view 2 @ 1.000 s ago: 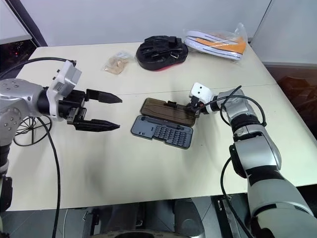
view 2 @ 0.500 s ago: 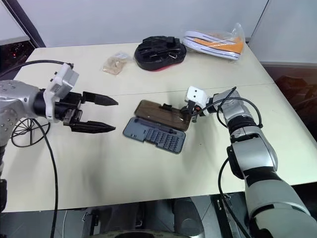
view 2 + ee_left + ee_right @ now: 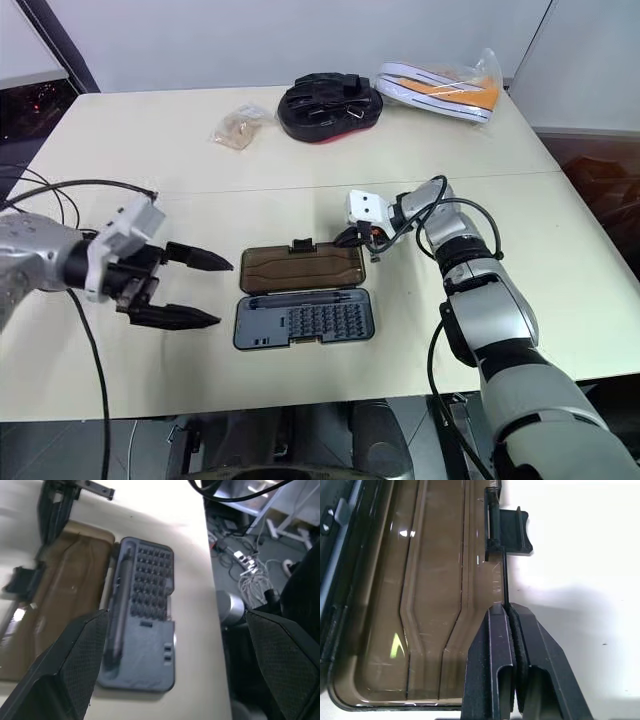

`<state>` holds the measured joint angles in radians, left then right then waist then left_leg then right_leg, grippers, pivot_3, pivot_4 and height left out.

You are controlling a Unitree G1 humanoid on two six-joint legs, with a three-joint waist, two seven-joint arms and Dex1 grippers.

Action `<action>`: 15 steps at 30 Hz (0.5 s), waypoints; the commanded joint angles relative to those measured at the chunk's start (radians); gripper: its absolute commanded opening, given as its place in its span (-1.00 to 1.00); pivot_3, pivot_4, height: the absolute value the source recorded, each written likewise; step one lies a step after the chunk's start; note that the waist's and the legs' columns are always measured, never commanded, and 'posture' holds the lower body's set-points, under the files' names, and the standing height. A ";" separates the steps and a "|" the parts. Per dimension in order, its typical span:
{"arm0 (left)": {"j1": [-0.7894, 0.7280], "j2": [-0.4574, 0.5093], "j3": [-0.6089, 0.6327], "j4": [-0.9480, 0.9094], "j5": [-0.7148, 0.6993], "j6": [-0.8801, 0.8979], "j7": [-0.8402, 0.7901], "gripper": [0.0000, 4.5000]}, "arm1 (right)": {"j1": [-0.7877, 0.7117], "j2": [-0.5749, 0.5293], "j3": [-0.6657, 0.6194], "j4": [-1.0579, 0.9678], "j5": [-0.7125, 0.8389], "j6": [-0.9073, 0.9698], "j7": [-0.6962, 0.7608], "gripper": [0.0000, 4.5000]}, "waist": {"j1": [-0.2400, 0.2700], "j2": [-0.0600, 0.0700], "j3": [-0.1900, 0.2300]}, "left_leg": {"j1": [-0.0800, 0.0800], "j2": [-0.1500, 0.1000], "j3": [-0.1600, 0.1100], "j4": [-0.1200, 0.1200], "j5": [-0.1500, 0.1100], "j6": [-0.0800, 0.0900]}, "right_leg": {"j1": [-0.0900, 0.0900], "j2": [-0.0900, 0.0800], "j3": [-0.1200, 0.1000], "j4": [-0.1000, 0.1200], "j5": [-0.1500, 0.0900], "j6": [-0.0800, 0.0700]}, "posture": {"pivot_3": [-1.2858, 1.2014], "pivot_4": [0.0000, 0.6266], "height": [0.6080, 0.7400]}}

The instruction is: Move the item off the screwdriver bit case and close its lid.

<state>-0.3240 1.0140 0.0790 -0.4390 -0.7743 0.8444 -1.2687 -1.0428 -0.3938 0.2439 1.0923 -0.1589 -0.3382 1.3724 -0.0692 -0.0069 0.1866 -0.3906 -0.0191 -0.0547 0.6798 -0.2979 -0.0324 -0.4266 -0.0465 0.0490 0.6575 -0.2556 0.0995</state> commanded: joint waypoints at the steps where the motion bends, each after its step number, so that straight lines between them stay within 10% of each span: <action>1: 0.031 -0.029 0.031 -0.022 0.015 -0.033 0.069 1.00 | 0.014 -0.002 0.005 -0.045 -0.002 0.014 -0.015 -0.99 | 0.000 0.000 0.000 | 0.000 0.000 0.000 0.000 0.000 0.000 | 0.000 0.000 0.000 0.000 0.000 0.000 | 0.03 -0.52 1.00; 5: 0.103 -0.090 0.018 -0.023 0.046 -0.080 0.130 0.44 | 0.039 -0.008 0.004 -0.084 0.009 0.048 -0.018 -1.00 | -0.001 0.000 0.000 | 0.001 0.000 0.000 0.000 0.000 0.000 | 0.000 0.000 0.000 0.001 0.000 0.000 | 0.03 -0.52 1.00; 11: 0.242 -0.115 -0.043 -0.020 0.157 -0.226 0.116 -0.92 | 0.074 -0.014 0.010 -0.153 0.015 0.082 -0.019 -1.00 | 0.001 0.000 0.000 | 0.001 0.000 0.000 0.000 0.000 0.000 | 0.000 0.000 0.000 0.001 0.000 0.000 | 0.03 -0.52 1.00; 15: 0.257 -0.134 -0.074 0.011 0.190 -0.255 0.132 -0.96 | 0.079 -0.018 0.011 -0.169 0.015 0.093 -0.024 -1.00 | 0.001 0.000 0.000 | 0.001 0.000 0.000 0.000 0.000 0.000 | 0.000 -0.001 0.000 0.001 0.000 0.000 | 0.03 -0.52 1.00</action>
<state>-0.0603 0.8863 0.0090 -0.4371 -0.5989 0.6134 -1.1462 -0.9733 -0.4133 0.2460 0.9455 -0.1493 -0.2493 1.3472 -0.0683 -0.0068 0.1865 -0.3899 -0.0191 -0.0547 0.6797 -0.2978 -0.0326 -0.4264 -0.0470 0.0491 0.6586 -0.2555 0.0993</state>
